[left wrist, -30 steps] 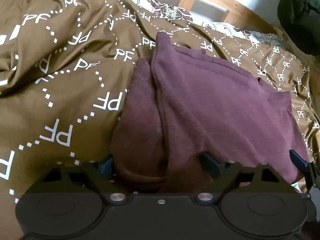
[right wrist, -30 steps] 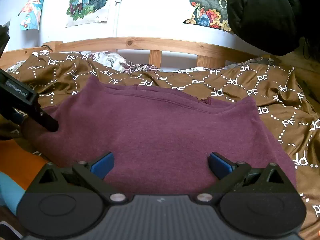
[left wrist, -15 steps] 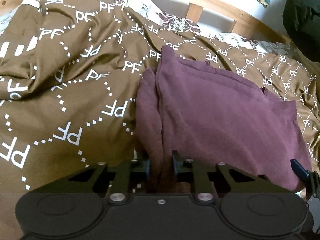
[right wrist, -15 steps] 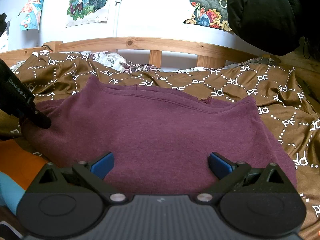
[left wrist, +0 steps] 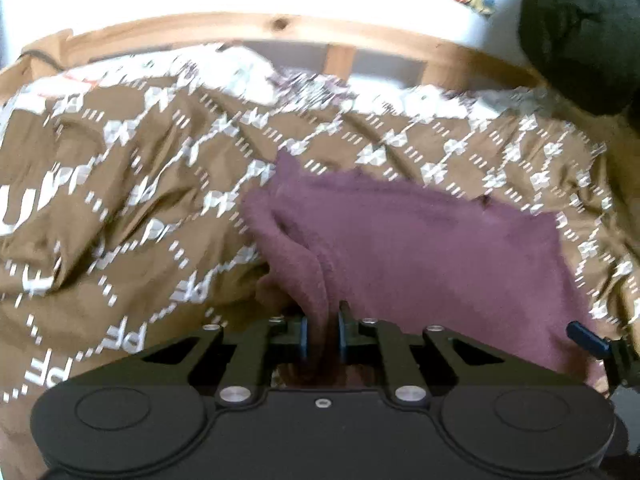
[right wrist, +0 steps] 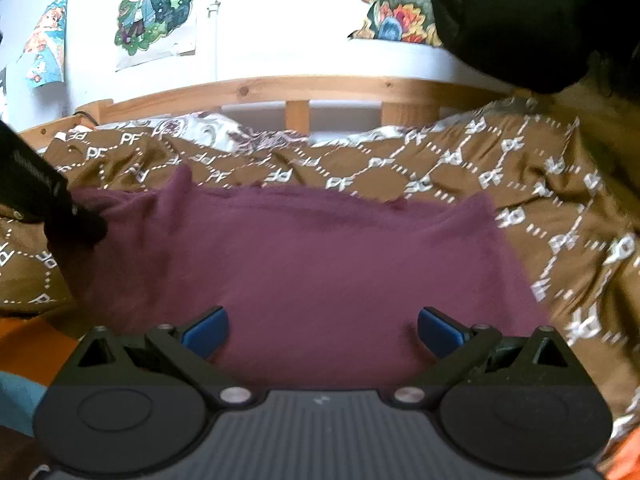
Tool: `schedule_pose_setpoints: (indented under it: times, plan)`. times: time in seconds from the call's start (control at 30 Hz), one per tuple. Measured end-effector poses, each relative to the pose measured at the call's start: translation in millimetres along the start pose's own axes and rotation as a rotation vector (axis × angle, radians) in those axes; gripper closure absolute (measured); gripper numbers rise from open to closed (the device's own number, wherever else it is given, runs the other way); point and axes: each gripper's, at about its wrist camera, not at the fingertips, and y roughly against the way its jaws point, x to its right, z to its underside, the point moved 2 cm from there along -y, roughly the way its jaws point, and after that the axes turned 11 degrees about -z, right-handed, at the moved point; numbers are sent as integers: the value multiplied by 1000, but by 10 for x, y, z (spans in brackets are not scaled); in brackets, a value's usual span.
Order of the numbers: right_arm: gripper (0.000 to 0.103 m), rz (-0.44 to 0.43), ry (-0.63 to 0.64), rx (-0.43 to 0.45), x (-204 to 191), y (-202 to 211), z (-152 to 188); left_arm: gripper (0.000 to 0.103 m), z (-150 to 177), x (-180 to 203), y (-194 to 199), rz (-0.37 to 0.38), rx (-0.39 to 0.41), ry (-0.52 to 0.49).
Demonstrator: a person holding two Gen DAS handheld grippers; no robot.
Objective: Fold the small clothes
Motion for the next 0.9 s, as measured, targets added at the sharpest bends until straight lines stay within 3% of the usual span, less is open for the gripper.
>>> schedule_pose_setpoints:
  times: [0.17, 0.27, 0.47, 0.67, 0.83, 0.9]
  plan:
    - [0, 146, 9, 19, 357, 207, -214, 92, -311, 557, 276, 92, 92, -109]
    - [0, 227, -9, 46, 639, 353, -292, 92, -362, 1013, 324, 158, 108, -186]
    - [0, 397, -111, 48, 1306, 613, -293, 92, -78, 1785, 202, 221, 82, -348]
    - [0, 443, -241, 53, 1752, 712, -211, 91, 148, 1886, 69, 240, 16, -350]
    - [0, 397, -258, 49, 1746, 628, -187, 79, 126, 1848, 89, 277, 13, -333]
    - [0, 384, -239, 39, 1690, 580, -196, 58, 109, 1845, 157, 302, 21, -336]
